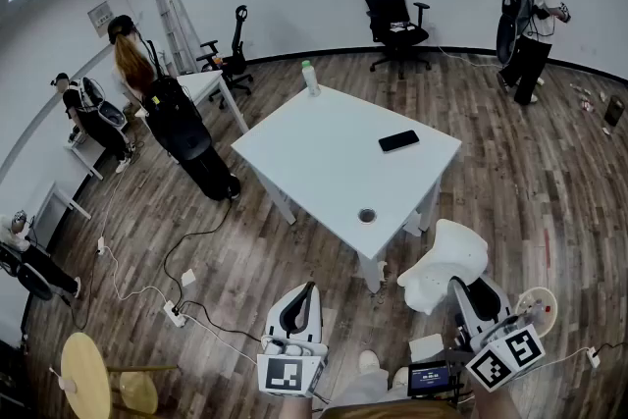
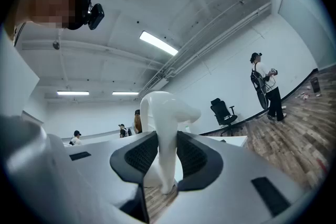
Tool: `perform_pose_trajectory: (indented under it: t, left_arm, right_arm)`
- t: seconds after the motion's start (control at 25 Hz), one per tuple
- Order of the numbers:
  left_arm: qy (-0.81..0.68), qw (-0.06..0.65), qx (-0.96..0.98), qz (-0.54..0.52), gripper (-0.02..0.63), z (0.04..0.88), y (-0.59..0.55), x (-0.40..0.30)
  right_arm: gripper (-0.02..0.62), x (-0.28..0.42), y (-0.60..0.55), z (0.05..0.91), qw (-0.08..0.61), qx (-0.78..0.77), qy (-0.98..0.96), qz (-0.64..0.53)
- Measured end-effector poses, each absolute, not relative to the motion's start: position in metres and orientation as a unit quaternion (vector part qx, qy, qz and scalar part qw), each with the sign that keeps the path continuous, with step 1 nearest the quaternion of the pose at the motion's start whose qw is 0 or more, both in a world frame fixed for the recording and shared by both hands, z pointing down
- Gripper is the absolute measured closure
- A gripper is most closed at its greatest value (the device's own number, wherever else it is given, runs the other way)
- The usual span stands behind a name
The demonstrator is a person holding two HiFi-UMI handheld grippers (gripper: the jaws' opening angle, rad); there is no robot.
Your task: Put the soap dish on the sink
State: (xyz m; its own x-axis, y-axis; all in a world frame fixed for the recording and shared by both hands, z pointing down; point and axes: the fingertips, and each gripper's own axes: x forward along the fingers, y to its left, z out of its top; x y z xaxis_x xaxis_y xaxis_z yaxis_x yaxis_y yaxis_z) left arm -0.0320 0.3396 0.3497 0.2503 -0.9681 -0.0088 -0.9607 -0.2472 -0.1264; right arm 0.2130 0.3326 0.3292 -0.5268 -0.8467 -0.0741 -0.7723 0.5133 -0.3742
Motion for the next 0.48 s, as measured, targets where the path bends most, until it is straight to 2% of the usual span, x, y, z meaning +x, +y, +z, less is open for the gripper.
perform_pose_trajectory:
  t: [0.48]
  left_arm:
    - [0.593,0.061,-0.802,-0.044,0.6,0.357,0.273,-0.062]
  right_arm:
    - [0.476,0.183,0.275,0.338,0.12,-0.488,0.85,-0.155]
